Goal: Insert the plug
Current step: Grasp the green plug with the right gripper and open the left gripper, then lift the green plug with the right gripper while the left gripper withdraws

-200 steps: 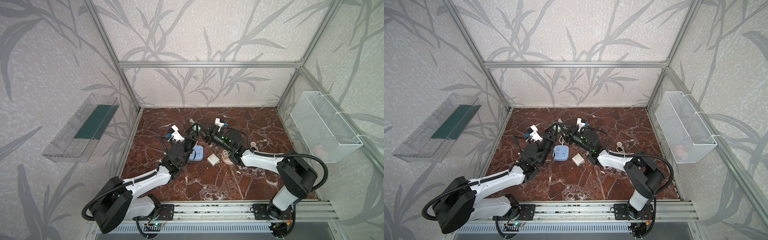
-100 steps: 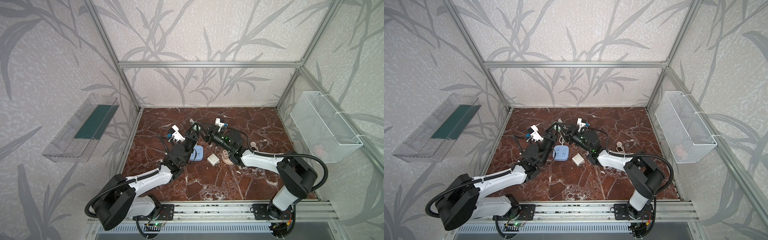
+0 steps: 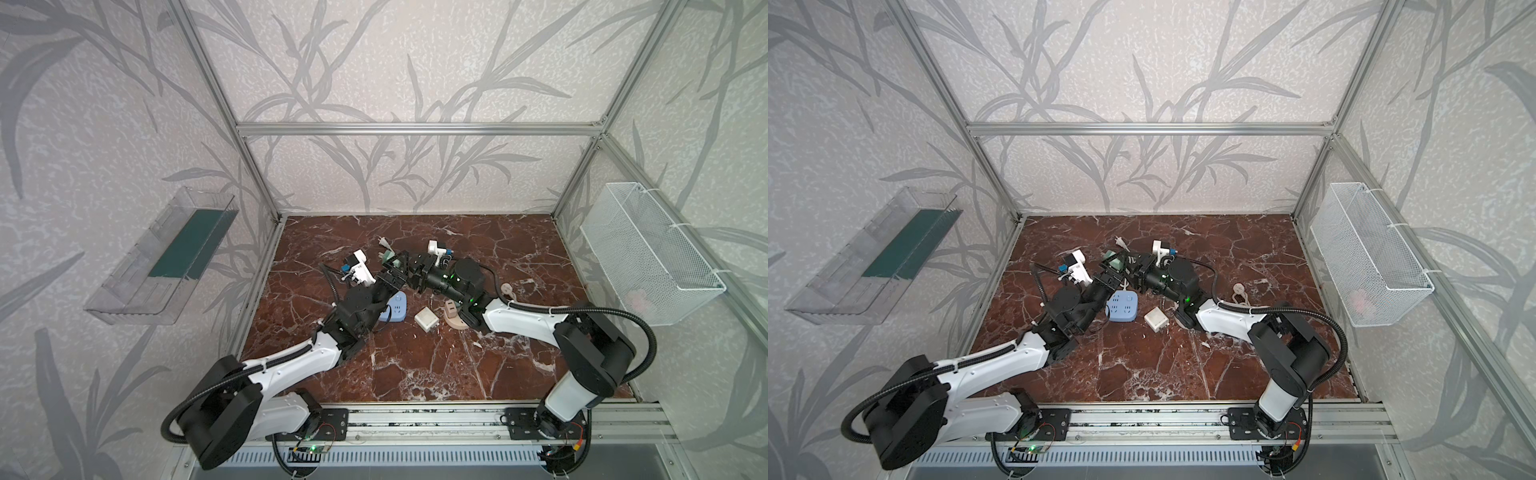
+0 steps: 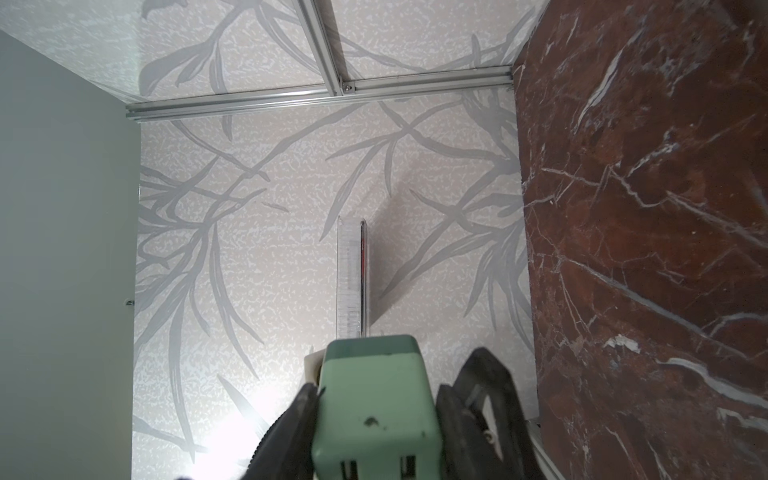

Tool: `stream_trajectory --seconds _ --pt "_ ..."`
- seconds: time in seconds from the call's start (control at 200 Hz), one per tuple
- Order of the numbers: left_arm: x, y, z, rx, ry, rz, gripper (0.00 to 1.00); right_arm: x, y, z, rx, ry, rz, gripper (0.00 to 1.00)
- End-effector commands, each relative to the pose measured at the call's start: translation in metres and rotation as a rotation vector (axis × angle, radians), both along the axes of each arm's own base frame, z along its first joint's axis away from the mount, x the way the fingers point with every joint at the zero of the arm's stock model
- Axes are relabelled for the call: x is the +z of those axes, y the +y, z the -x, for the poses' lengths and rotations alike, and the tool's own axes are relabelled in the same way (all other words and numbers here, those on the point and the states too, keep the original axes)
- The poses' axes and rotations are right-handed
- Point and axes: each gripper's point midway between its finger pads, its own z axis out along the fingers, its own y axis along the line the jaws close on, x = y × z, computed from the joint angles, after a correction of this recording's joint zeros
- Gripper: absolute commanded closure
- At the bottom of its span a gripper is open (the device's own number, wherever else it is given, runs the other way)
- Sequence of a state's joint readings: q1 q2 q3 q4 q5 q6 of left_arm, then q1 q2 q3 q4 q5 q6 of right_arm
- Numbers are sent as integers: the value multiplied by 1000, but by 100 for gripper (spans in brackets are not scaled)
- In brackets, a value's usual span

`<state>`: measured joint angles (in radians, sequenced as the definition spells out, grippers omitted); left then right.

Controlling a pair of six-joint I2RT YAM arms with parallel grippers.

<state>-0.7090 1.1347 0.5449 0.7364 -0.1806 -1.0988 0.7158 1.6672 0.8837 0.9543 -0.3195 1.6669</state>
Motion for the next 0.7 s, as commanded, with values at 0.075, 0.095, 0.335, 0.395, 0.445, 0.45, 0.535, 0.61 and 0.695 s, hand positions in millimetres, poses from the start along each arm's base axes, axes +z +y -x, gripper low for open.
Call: stream_trajectory --seconds 0.075,0.095,0.335,0.395,0.445,0.45,0.535,0.61,0.695 --pt "10 18 30 -78 27 -334 1 -3 -15 -3 31 -16 39 100" --pt "12 19 33 -89 31 -373 1 -6 -15 -2 39 -10 49 100" --pt "23 32 47 -180 70 -672 1 -34 -15 19 154 46 192 100" --pt "20 36 46 -188 85 -731 1 -35 -17 23 171 47 208 100" --pt "13 42 45 -190 126 -774 1 -35 -20 27 184 47 226 100" --pt "13 42 45 -190 128 -775 1 -35 -20 27 184 47 226 100" --pt "7 42 46 -227 147 -780 1 -36 -24 36 208 47 266 100" --pt "7 42 46 -240 155 -749 1 -35 -28 43 227 37 304 100" --pt "6 46 43 -253 200 -703 1 -30 -34 51 248 -7 365 100"
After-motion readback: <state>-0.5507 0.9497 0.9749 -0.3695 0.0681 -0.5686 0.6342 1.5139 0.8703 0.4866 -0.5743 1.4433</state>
